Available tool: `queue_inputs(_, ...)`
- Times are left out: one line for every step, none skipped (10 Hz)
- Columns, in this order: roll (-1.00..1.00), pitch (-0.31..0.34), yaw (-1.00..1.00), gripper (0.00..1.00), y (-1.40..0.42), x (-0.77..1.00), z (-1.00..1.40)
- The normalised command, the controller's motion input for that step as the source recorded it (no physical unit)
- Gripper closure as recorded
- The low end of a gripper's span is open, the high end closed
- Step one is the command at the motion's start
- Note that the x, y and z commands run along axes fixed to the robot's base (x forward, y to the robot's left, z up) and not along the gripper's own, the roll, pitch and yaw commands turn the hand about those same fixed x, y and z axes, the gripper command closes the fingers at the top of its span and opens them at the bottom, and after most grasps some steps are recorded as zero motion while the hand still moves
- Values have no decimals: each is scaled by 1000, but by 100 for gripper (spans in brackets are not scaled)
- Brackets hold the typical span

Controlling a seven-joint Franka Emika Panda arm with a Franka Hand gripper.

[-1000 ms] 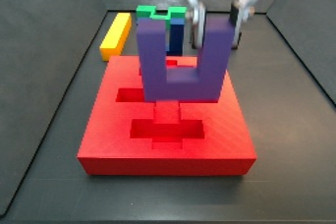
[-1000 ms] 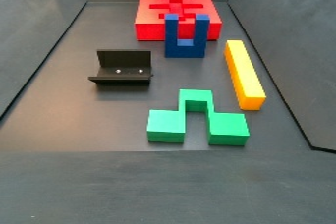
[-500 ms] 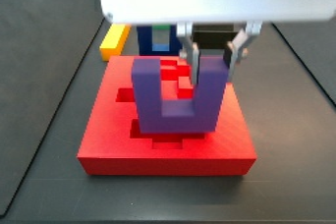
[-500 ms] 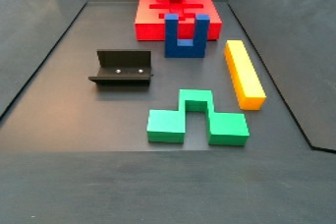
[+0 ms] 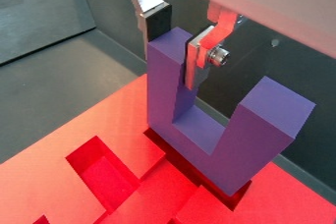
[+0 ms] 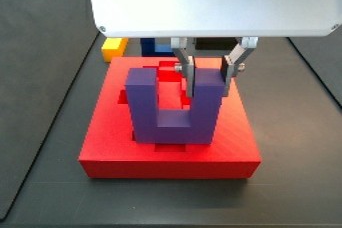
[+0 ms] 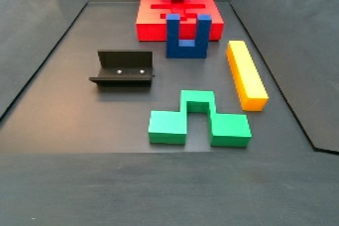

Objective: Pick up the purple object. Move up. Place the purple object on the fixture. Regrasp the purple object. Move to above the board. Insert the purple object.
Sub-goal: Insert the purple object.

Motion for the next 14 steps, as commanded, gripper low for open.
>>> queue_inputs(0, 0, -109, 100, 17, 0, 0)
queue_inputs(-20, 0, -77, 100, 51, 0, 6)
queue_inputs(-37, 0, -17, 100, 40, 0, 0)
queue_inputs(-106, 0, -17, 100, 117, 0, 54)
queue_inputs(-147, 0, -9, 100, 174, 0, 74)
queue_inputs(-71, 0, -17, 100, 94, 0, 0)
queue_inputs(-66, 0, -26, 100, 69, 0, 0)
queue_inputs(-64, -26, 0, 100, 6, -77, -77)
queue_inputs(-64, -57, 0, 100, 0, -186, -177)
queue_inputs(-93, -114, 54, 100, 34, -283, -137)
queue_inputs(-63, -120, 149, 100, 20, -206, -29)
queue_inputs(-1, -71, 189, 100, 3, -6, -49)
queue_inputs(0, -14, 226, 100, 0, 11, -94)
queue_inputs(137, 0, 203, 100, -177, 69, -300)
